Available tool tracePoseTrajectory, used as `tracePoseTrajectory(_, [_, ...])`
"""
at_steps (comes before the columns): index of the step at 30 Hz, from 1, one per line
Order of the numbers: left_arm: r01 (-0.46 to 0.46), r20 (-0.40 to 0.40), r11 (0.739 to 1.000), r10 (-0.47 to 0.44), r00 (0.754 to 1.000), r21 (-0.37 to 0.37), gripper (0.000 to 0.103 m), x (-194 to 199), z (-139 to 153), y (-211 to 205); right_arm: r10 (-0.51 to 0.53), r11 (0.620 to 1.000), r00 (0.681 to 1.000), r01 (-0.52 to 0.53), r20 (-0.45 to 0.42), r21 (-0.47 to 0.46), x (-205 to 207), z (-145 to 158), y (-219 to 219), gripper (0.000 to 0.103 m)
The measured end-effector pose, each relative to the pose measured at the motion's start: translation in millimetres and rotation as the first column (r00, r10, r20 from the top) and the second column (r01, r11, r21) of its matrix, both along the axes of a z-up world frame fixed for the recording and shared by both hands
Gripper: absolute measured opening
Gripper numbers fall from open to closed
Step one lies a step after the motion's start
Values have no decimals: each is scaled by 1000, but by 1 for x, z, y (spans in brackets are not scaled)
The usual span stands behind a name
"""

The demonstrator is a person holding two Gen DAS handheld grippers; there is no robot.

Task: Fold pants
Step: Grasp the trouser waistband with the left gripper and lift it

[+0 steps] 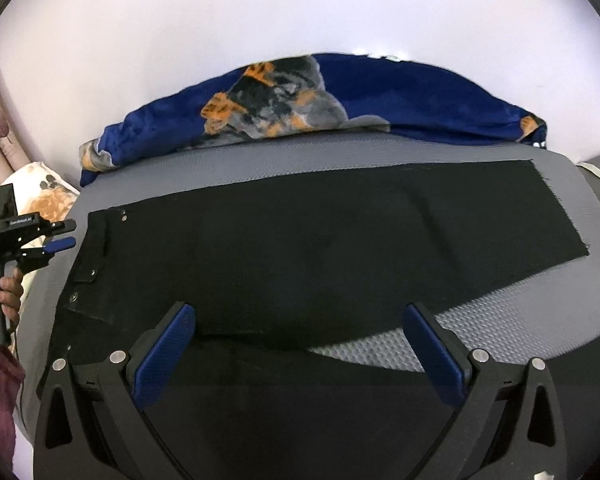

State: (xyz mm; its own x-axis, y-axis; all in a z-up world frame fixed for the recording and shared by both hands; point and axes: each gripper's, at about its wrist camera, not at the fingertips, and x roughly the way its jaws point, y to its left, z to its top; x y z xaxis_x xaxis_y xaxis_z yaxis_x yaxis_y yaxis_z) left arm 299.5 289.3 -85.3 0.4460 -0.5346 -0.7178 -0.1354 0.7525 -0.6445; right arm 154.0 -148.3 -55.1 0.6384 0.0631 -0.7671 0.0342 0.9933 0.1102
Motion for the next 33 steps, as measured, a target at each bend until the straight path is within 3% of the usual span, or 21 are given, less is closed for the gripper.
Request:
tracePoseTrajectory(8, [37,-25,995,-40,999,-97,39,30,-27,5,22,1000,998,-22,-60,1,30,-25,13,103])
tracePoseTrajectory(15, [91,0,983,-92,996,-157,39,53,-31,-3,31,999,996,-31,-79,8,51,-34,17,103])
tracePoseTrajectory(19, [158,31,966,-155,987,-205,31,57,-33,-16,57,998,996,-57,-64,3,63,-33,18,103])
tracePoseTrajectory(23, [207,39,960,-203,978,-188,31,59,-35,-30,113,994,992,-113,-50,-5,82,-30,17,103])
tracePoseTrajectory(26, [192,29,965,-190,981,-181,31,65,-39,-39,183,983,982,-184,-49,-16,101,-29,17,103])
tracePoseTrajectory(30, [148,46,981,-143,989,-122,8,60,-37,-45,288,956,955,-291,-69,-36,133,-32,20,103])
tracePoseTrajectory(33, [157,133,980,-141,981,-121,7,45,-16,-45,398,916,913,-401,-92,-20,163,-29,20,103])
